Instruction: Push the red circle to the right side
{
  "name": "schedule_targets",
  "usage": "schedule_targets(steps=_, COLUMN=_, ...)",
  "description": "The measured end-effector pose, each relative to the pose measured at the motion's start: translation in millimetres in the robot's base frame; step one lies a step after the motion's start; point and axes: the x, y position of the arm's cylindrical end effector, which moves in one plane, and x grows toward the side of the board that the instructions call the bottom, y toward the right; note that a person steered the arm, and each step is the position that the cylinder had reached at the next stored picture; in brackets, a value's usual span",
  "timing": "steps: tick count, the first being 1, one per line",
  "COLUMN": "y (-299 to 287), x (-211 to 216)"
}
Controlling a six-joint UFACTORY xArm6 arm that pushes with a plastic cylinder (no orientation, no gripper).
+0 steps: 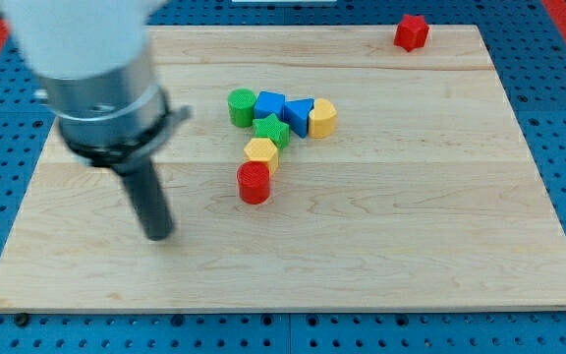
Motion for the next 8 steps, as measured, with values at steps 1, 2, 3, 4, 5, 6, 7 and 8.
schedule_targets(steps=1, y=-37, x=-31)
schedule_targets(steps=2, y=-26, x=-63)
schedule_targets(steps=3, y=8, x=-71)
schedule_targets(steps=4, y=43, x=-60)
schedule_targets(steps=5, y=84, x=-48)
schedule_targets(steps=6, y=128, x=-47)
schedule_targets(steps=7, y=166, x=-47)
schedule_targets(steps=8, y=192, x=-47)
